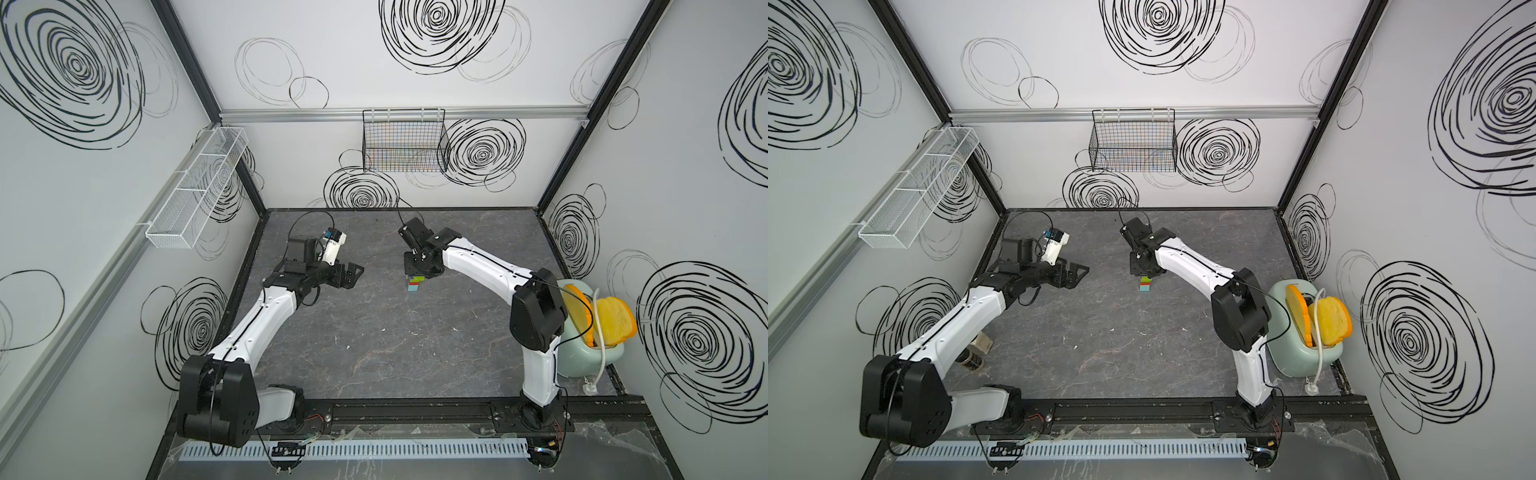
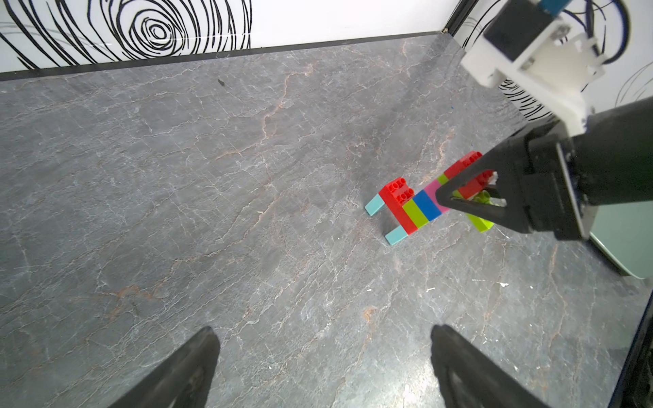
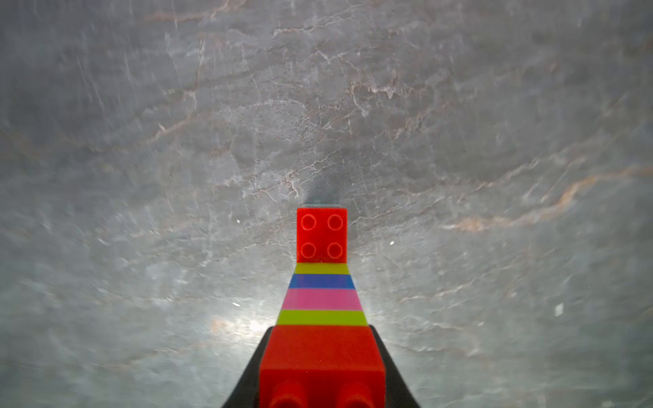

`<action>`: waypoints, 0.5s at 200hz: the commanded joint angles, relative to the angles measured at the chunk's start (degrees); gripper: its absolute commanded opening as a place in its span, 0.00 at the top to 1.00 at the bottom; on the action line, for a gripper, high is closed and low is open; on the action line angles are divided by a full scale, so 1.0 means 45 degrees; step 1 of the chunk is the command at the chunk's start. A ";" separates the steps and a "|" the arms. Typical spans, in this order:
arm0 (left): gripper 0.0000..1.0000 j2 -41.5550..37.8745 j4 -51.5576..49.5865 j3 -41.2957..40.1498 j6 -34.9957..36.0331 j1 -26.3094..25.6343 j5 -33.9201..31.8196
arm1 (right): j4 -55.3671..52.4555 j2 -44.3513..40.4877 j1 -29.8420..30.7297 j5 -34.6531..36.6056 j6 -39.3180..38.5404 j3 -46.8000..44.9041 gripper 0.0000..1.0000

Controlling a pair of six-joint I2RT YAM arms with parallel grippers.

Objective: Assemble a giraffe with lego
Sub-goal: Adjust the lego brick at the center of the board.

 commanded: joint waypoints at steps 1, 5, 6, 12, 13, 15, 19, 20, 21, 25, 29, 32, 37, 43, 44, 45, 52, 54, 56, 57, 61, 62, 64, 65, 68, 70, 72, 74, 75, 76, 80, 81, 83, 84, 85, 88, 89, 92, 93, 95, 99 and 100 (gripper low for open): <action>0.02 -0.0291 0.0389 -0.0037 0.0181 0.0098 0.0157 | 0.0767 -0.1099 -0.0368 -0.1209 0.0227 -0.0630 0.80; 0.02 -0.0304 0.0338 0.0003 0.0202 0.0116 0.0152 | 0.0931 -0.1163 -0.0480 -0.1607 0.0244 -0.0768 0.80; 0.02 -0.0310 0.0326 0.0017 0.0206 0.0117 0.0147 | 0.0962 -0.1205 -0.0508 -0.1703 0.0247 -0.0806 0.80; 0.02 -0.0315 0.0253 0.0082 0.0271 0.0135 0.0106 | 0.1232 -0.1368 -0.0712 -0.2287 0.0269 -0.1047 0.80; 0.02 -0.0315 0.0244 0.0085 0.0270 0.0136 0.0105 | 0.1278 -0.1395 -0.0741 -0.2395 0.0279 -0.1102 0.80; 0.02 -0.0305 0.0238 0.0102 0.0294 0.0137 0.0089 | 0.1377 -0.1425 -0.0792 -0.2597 0.0296 -0.1192 0.80; 0.02 -0.0291 0.0236 0.0107 0.0336 0.0137 0.0046 | 0.1627 -0.1563 -0.0930 -0.2927 0.0300 -0.1380 0.80; 0.02 -0.0294 0.0236 0.0108 0.0342 0.0137 0.0036 | 0.1662 -0.1600 -0.0977 -0.3046 0.0304 -0.1464 0.80; 0.02 -0.0295 0.0246 0.0108 0.0344 0.0137 0.0021 | 0.1757 -0.1629 -0.1010 -0.3145 0.0306 -0.1535 0.80; 0.02 -0.0281 0.0277 0.0093 0.0397 0.0137 -0.0003 | 0.2038 -0.1739 -0.1139 -0.3494 0.0346 -0.1766 0.80; 0.02 -0.0276 0.0320 0.0079 0.0410 0.0136 -0.0023 | 0.2339 -0.1895 -0.1271 -0.3805 0.0396 -0.2146 0.80; 0.02 -0.0259 0.0332 0.0070 0.0414 0.0137 -0.0015 | 0.2648 -0.1994 -0.1358 -0.4020 0.0439 -0.2404 0.79; 0.02 -0.0222 0.0333 0.0083 0.0425 0.0136 -0.0008 | 0.3031 -0.2109 -0.1536 -0.4380 0.0504 -0.2776 0.78; 0.02 -0.0203 0.0278 0.0124 0.0469 0.0137 0.0004 | 0.3459 -0.2235 -0.1718 -0.4749 0.0606 -0.3224 0.76; 0.02 -0.0201 0.0267 0.0126 0.0476 0.0137 0.0005 | 0.3534 -0.2239 -0.1762 -0.4846 0.0633 -0.3324 0.76; 0.02 -0.0199 0.0251 0.0146 0.0490 0.0137 0.0005 | 0.3611 -0.2251 -0.1784 -0.4934 0.0646 -0.3403 0.75; 0.02 -0.0197 0.0140 0.0250 0.0552 0.0137 -0.0023 | 0.4116 -0.2262 -0.2025 -0.5525 0.0640 -0.3935 0.73; 0.02 -0.0198 0.0109 0.0270 0.0564 0.0137 -0.0031 | 0.4259 -0.2262 -0.2109 -0.5728 0.0640 -0.4073 0.73; 0.02 -0.0198 0.0077 0.0295 0.0567 0.0152 -0.0047 | 0.4393 -0.2253 -0.2165 -0.5916 0.0640 -0.4201 0.72; 0.02 -0.0198 0.0069 0.0309 0.0574 0.0154 -0.0050 | 0.4451 -0.2238 -0.2210 -0.5967 0.0640 -0.4271 0.72; 0.02 -0.0198 0.0028 0.0355 0.0577 0.0184 -0.0043 | 0.4665 -0.2192 -0.2351 -0.6370 0.0650 -0.4516 0.72; 0.02 -0.0198 0.0014 0.0358 0.0570 0.0200 -0.0038 | 0.4714 -0.2179 -0.2391 -0.6448 0.0655 -0.4575 0.72; 0.02 -0.0174 0.0005 0.0361 0.0549 0.0211 -0.0030 | 0.4824 -0.2144 -0.2450 -0.6608 0.0678 -0.4697 0.72; 0.02 -0.0176 0.0003 0.0371 0.0546 0.0213 -0.0022 | 0.4881 -0.2135 -0.2479 -0.6684 0.0688 -0.4753 0.72; 0.02 -0.0168 0.0016 0.0380 0.0513 0.0232 -0.0005 | 0.5024 -0.2100 -0.2583 -0.6877 0.0712 -0.4927 0.71; 0.02 -0.0152 0.0029 0.0371 0.0496 0.0249 0.0003 | 0.5145 -0.2080 -0.2625 -0.6999 0.0726 -0.5044 0.71; 0.02 -0.0157 0.0047 0.0374 0.0477 0.0253 0.0015 | 0.5254 -0.2056 -0.2669 -0.7103 0.0745 -0.5161 0.71; 0.02 -0.0144 0.0067 0.0374 0.0467 0.0268 0.0023 | 0.5374 -0.2035 -0.2720 -0.7202 0.0754 -0.5278 0.71; 0.02 -0.0132 0.0073 0.0368 0.0466 0.0271 0.0024 | 0.5429 -0.2031 -0.2741 -0.7225 0.0756 -0.5337 0.71; 0.02 -0.0116 0.0086 0.0365 0.0475 0.0282 0.0025 | 0.5457 -0.2020 -0.2771 -0.7285 0.0756 -0.5396 0.71; 0.02 -0.0092 0.0110 0.0362 0.0466 0.0274 0.0042 | 0.5741 -0.2009 -0.2862 -0.7433 0.0772 -0.5630 0.71; 0.02 -0.0076 0.0124 0.0352 0.0465 0.0274 0.0034 | 0.5769 -0.2009 -0.2890 -0.7458 0.0774 -0.5689 0.71; 0.02 -0.0055 0.0135 0.0349 0.0464 0.0274 0.0042 | 0.5913 -0.2018 -0.2912 -0.7491 0.0796 -0.5806 0.71; 0.02 -0.0049 0.0146 0.0356 0.0455 0.0274 0.0043 | 0.5972 -0.2013 -0.2925 -0.7536 0.0806 -0.5864 0.71; 0.02 -0.0035 0.0152 0.0359 0.0450 0.0274 0.0044 | 0.6041 -0.2011 -0.2941 -0.7558 0.0811 -0.5923 0.71; 0.02 -0.0014 0.0140 0.0376 0.0467 0.0274 0.0045 | 0.6219 -0.2009 -0.2987 -0.7619 0.0847 -0.6116 0.71; 0.02 0.0001 0.0139 0.0388 0.0466 0.0274 0.0045 | 0.6272 -0.2009 -0.3012 -0.7648 0.0861 -0.6166 0.71; 0.02 0.0030 0.0106 0.0426 0.0486 0.0291 0.0030 | 0.6445 -0.2008 -0.3077 -0.7740 0.0897 -0.6332 0.71; 0.02 0.0033 0.0093 0.0443 0.0505 0.0292 0.0028 | 0.6512 -0.2008 -0.3086 -0.7777 0.0905 -0.6381 0.71; 0.02 0.0045 0.0058 0.0480 0.0513 0.0293 0.0016 | 0.6616 -0.2018 -0.3122 -0.7854 0.0921 -0.6492 0.71; 0.02 0.0053 -0.0016 0.0557 0.0563 0.0310 -0.0028 | 0.6827 -0.2027 -0.3199 -0.8029 0.0959 -0.6671 0.69; 0.02 0.0064 -0.0046 0.0577 0.0572 0.0312 -0.0040 | 0.6869 -0.2028 -0.3215 -0.8088 0.0966 -0.6717 0.69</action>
